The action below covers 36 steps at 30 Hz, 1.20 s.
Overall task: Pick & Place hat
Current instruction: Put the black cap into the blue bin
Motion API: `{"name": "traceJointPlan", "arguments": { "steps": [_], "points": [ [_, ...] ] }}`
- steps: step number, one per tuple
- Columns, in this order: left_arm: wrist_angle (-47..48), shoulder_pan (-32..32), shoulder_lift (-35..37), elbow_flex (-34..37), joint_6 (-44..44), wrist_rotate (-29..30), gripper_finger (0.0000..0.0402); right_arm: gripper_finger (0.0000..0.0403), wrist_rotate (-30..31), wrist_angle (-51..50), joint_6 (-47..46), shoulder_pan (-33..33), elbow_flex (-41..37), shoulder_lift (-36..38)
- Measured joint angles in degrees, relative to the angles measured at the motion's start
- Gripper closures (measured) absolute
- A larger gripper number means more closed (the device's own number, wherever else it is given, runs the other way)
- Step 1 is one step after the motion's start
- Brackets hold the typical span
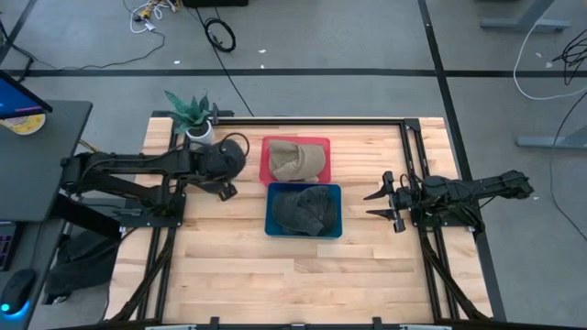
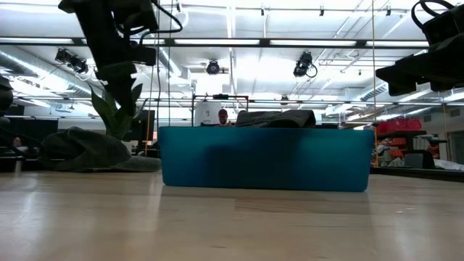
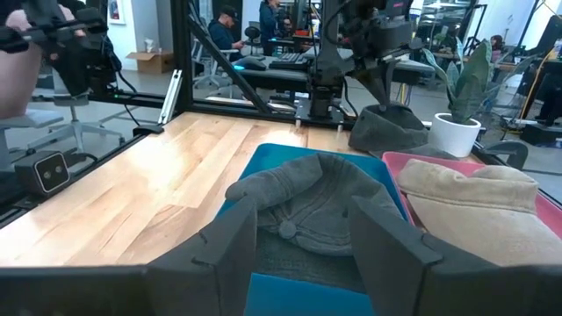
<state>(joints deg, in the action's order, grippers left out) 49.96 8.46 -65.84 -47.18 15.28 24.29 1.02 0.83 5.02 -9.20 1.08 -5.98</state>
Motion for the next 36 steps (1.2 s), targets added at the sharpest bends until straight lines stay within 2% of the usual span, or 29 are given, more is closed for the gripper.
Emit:
{"name": "traceJointPlan", "arguments": {
  "steps": [6, 17, 24, 28, 32, 36],
  "points": [
    [6.3, -0.3, 0.0, 0.0, 2.3, -1.0, 0.0387, 0.0218, 0.0, 0.3, 0.0, 0.0, 0.0, -0.1],
    [6.3, -6.7, 0.0, 0.0, 4.7, -2.0, 0.0387, 0.0218, 0.0, 0.4, 0.0, 0.0, 0.0, -0.1],
    [6.4, -10.1, -0.1, 0.0, 6.7, -0.7, 0.0382, 0.0218, 0.0, 0.4, 0.0, 0.0, 0.0, -0.1],
    [6.6, -11.5, -0.1, 0.0, 8.1, 1.5, 0.0351, 0.0218, 0.0, 0.4, 0.0, 0.0, 0.0, -0.1],
    [8.1, -12.8, -0.1, 0.0, 10.2, 4.3, 0.0298, 0.0218, 0.0, 0.4, 0.0, 0.0, 0.0, -0.1],
    [13.5, -13.8, -0.1, 0.0, 14.7, 5.1, 0.0241, 0.0218, 0.0, 0.4, 0.0, 0.0, 0.0, -0.1]
  ]
}}
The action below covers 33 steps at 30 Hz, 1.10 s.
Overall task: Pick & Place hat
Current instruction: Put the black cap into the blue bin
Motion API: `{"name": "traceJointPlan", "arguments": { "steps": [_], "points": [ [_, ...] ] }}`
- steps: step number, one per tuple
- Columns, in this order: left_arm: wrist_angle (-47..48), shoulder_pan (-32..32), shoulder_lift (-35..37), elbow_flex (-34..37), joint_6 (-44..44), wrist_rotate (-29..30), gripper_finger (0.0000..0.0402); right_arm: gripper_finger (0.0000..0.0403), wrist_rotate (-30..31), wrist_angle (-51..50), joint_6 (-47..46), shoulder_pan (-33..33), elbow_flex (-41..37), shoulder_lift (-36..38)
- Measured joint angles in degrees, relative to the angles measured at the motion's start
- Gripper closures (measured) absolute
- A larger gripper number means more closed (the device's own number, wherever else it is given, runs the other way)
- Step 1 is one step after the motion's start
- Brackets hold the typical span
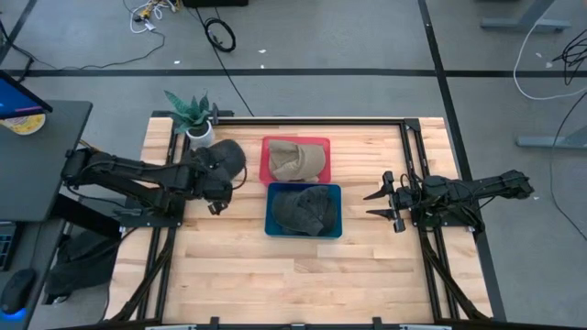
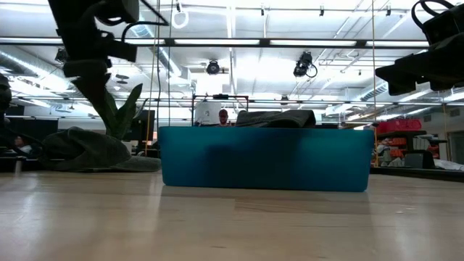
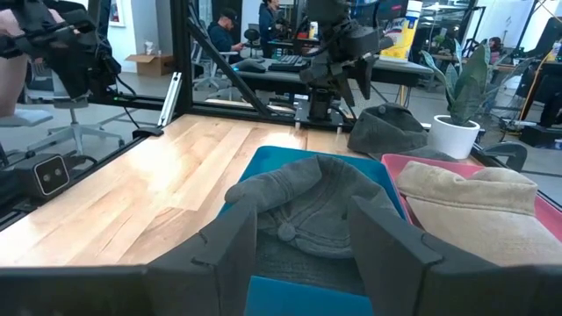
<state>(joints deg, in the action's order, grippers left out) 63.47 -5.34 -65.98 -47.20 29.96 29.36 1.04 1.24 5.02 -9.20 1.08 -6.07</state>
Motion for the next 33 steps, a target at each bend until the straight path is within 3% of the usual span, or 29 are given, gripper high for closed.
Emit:
{"name": "traceJointPlan", "arguments": {
  "steps": [4, 11, 17, 20, 25, 33],
  "points": [
    [5.6, -0.4, 0.0, 0.0, 5.7, 2.3, 0.0196, 0.0218, 0.0, 0.0, 0.0, 0.0, 0.0, 0.0],
    [3.8, -0.3, 0.0, 0.0, 7.4, 3.0, 0.0155, 0.0218, 0.0, 0.0, 0.0, 0.0, 0.0, 0.0],
    [1.8, 1.7, 0.0, 2.9, 6.8, 2.9, 0.0152, 0.0218, 0.0, 0.0, 0.0, 0.0, 0.0, 0.0],
    [-1.6, 4.8, 0.0, 6.6, 3.8, 3.7, 0.0152, 0.0218, 0.0, 0.0, 0.0, 0.0, 0.0, 0.0],
    [-2.1, 10.7, 0.0, 6.7, 3.7, 3.5, 0.0152, 0.0218, 0.0, 0.0, 0.0, 0.0, 0.0, 0.0],
    [-13.3, 15.8, 0.0, 11.2, -0.3, -2.7, 0.0154, 0.0218, 0.0, 0.0, 0.0, 0.0, 0.0, 0.0]
  ]
}}
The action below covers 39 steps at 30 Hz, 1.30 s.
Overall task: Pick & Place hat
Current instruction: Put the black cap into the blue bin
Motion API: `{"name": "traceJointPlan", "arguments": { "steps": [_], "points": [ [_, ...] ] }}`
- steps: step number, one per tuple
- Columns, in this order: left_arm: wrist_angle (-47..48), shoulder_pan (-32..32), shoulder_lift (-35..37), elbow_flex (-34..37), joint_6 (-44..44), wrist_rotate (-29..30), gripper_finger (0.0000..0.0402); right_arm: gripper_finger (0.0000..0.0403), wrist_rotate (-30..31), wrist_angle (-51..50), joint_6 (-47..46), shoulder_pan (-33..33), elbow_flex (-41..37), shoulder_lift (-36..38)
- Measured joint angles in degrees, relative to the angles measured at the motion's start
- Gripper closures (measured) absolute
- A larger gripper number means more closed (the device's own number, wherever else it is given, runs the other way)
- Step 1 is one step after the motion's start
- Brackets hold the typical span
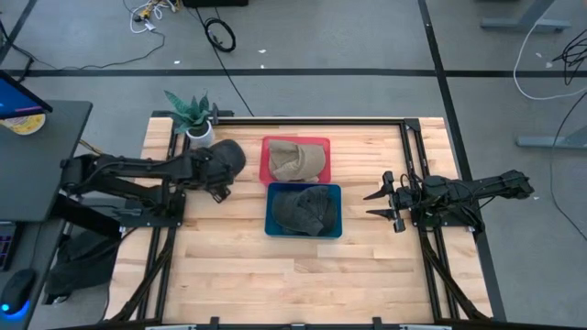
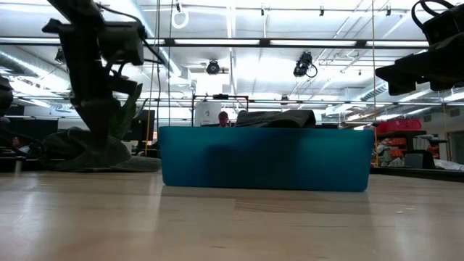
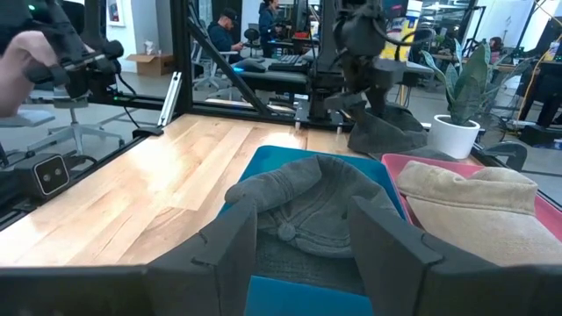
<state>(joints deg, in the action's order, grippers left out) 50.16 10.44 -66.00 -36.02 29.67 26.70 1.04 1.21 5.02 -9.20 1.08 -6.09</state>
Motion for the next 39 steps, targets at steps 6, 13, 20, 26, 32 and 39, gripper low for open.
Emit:
{"name": "traceJointPlan", "arguments": {
  "steps": [6, 13, 20, 26, 32, 39],
  "points": [
    [-0.9, 5.3, 0.0, 2.0, 0.5, -1.0, 0.0171, 0.0218, 0.0, 0.0, 0.0, 0.0, 0.0, 0.0],
    [-1.7, 6.4, -0.9, 1.9, -0.7, -2.7, 0.023, 0.0218, 0.0, 0.0, 0.0, 0.0, 0.0, 0.0],
    [-3.0, 6.4, -1.2, 1.9, -3.3, -4.2, 0.0388, 0.0218, 0.0, 0.0, 0.0, 0.0, 0.0, 0.0],
    [-2.7, 5.0, -1.2, -0.6, -3.4, -2.8, 0.0397, 0.0218, 0.0, 0.0, 0.0, 0.0, 0.0, 0.0],
    [-1.9, -1.8, -1.2, -5.7, -1.9, 1.7, 0.0398, 0.0218, 0.0, 0.0, 0.0, 0.0, 0.0, 0.0],
    [3.8, -12.4, -1.2, -13.2, 2.2, 7.6, 0.0399, 0.0218, 0.0, 0.0, 0.0, 0.0, 0.0, 0.0]
  ]
}}
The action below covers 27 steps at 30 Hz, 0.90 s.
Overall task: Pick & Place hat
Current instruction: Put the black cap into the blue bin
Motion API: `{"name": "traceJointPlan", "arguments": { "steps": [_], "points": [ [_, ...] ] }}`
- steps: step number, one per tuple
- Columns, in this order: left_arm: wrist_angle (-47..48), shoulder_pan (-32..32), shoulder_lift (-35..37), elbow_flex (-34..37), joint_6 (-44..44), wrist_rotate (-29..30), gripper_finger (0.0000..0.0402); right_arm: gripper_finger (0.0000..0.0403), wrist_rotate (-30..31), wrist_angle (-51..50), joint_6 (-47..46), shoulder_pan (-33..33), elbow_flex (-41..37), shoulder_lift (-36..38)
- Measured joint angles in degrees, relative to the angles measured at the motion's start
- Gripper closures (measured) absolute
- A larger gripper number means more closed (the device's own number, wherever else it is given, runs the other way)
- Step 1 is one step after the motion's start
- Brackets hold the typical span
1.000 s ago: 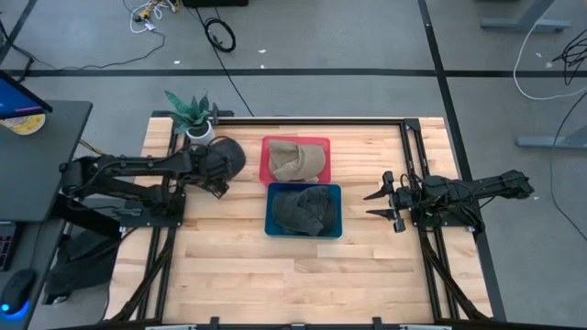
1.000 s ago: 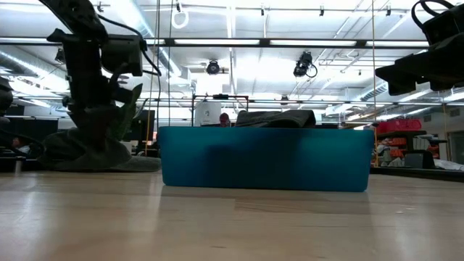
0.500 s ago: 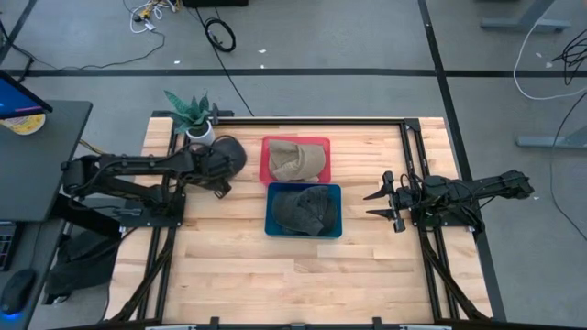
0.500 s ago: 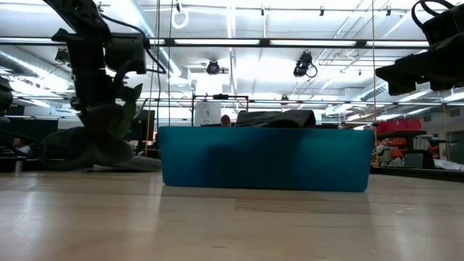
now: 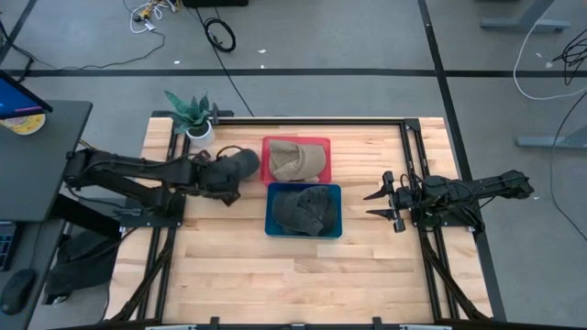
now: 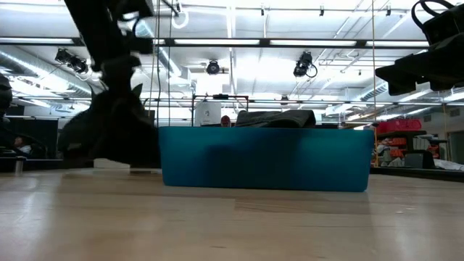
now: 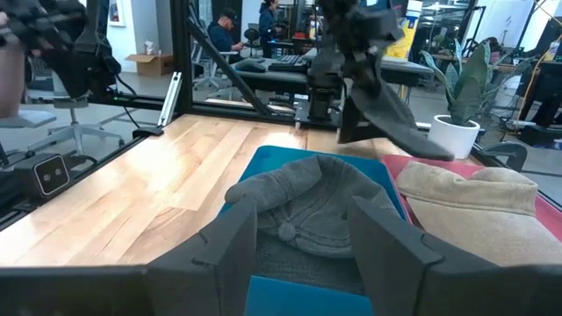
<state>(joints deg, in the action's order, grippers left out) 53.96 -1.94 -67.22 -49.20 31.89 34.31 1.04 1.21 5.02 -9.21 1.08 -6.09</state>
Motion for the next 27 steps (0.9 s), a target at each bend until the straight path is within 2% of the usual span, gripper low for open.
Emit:
{"name": "traceJointPlan", "arguments": {
  "steps": [7, 12, 16, 21, 27],
  "points": [
    [2.4, -11.4, 0.0, -6.7, 2.2, 7.4, 0.0399, 0.0218, 0.0, 0.0, 0.0, 0.0, 0.0, 0.0],
    [0.5, -17.9, -1.3, -10.2, -0.8, 10.6, 0.04, 0.0218, 0.0, 0.0, 0.0, 0.0, 0.0, 0.0],
    [-7.4, -22.1, -3.0, -11.8, -6.3, 12.5, 0.04, 0.0218, 0.0, 0.0, 0.0, 0.0, 0.0, 0.0],
    [-21.8, -25.1, -6.9, -13.0, -17.7, 13.7, 0.04, 0.0218, 0.0, 0.0, 0.0, 0.0, 0.0, 0.0],
    [-23.6, -25.3, -15.9, -18.4, -23.0, 13.8, 0.04, 0.0218, 0.0, 0.0, 0.0, 0.0, 0.0, 0.0]
  ]
}}
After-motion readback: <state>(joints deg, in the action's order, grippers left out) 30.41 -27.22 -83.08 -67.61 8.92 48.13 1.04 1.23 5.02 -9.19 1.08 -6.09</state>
